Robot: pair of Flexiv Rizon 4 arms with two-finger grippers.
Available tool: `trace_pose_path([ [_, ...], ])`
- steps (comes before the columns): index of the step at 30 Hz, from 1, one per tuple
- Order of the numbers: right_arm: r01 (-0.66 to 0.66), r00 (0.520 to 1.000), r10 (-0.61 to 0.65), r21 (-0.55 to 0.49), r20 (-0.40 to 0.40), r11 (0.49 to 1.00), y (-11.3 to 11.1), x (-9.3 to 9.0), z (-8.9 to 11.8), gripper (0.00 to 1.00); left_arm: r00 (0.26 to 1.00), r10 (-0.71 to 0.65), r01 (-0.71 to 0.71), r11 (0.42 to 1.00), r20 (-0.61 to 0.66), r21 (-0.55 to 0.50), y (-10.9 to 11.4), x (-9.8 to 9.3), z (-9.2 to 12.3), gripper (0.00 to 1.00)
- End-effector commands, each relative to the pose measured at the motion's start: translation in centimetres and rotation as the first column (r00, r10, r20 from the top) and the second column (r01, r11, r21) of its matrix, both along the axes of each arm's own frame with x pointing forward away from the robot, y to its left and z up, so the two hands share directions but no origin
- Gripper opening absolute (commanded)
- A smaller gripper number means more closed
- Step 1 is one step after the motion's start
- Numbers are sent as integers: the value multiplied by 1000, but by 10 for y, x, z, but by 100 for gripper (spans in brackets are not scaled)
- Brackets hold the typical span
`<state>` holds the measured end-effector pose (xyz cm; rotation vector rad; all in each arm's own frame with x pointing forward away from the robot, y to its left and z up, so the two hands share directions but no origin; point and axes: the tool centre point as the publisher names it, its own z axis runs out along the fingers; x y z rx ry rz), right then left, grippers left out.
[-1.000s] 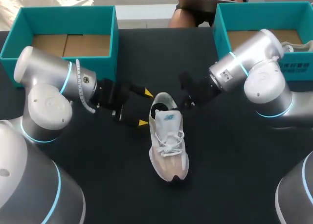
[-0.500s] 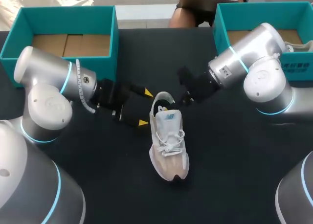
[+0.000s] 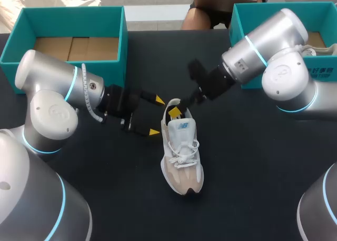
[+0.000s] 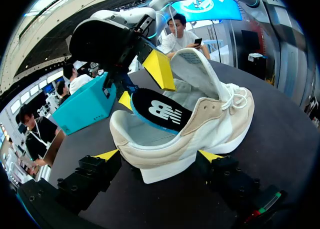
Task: Take the shoe out of the shoebox, open the shoe tongue, remove and reinsert the insole, then place the shoe into the shoebox
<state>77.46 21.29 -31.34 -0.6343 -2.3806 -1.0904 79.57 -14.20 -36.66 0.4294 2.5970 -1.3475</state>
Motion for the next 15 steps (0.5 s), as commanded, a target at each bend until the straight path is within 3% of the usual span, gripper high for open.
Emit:
trace_pose_path([
  [1, -26, 999, 26, -23, 26, 999, 2, 11, 14, 40, 1000, 0, 0, 1000, 0, 2, 0, 0, 0, 100],
  [9, 11, 991, -7, -32, 134, 999, -12, 12, 55, 44, 1000, 0, 0, 1000, 0, 2, 0, 0, 0, 100],
  [13, 87, 990, -81, -45, 111, 995, -24, 5, 66, 43, 1000, 0, 0, 1000, 0, 2, 0, 0, 0, 100],
  [15, 130, 988, -125, -48, 87, 990, -28, 2, 67, 36, 1000, 0, 0, 1000, 0, 2, 0, 0, 0, 100],
])
